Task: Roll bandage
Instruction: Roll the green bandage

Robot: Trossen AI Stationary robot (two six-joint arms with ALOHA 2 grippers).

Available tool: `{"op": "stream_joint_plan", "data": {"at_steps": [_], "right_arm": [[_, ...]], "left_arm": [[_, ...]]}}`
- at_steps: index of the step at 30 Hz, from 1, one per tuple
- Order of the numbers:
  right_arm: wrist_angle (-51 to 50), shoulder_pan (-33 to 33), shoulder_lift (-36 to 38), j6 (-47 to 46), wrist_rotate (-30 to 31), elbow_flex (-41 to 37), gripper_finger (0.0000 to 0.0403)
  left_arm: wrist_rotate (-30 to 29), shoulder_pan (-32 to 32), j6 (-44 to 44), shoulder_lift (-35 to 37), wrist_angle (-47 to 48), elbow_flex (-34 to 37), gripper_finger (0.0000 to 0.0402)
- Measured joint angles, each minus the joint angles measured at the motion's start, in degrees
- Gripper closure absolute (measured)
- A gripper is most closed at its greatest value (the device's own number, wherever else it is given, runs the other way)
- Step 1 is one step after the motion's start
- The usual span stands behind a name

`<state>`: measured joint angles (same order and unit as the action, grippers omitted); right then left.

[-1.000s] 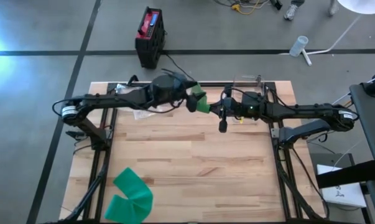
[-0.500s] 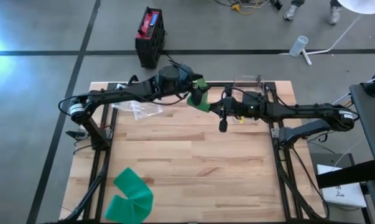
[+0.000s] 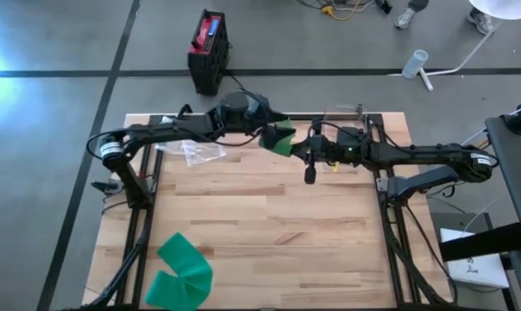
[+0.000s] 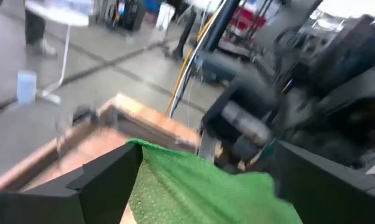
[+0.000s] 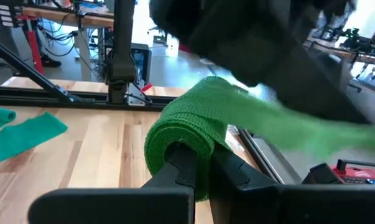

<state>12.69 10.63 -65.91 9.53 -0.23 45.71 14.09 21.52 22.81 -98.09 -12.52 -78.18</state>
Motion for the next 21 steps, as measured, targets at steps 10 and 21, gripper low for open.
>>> {"op": "stream_joint_plan", "data": {"at_steps": [10, 21], "right_arm": [[-1.07, 0.02, -0.11, -0.22, 0.37, 0.00, 0.0394], [-5.36, -0.34, 0.97, 2.09, 0.13, 2.30, 0.0394]], "left_arm": [[0.02, 1.26, -8.41, -0.54, 5.46, -0.10, 0.0056], [0.42, 1.42, -17.56, -0.34, 5.09, -0.19, 0.0062]]}}
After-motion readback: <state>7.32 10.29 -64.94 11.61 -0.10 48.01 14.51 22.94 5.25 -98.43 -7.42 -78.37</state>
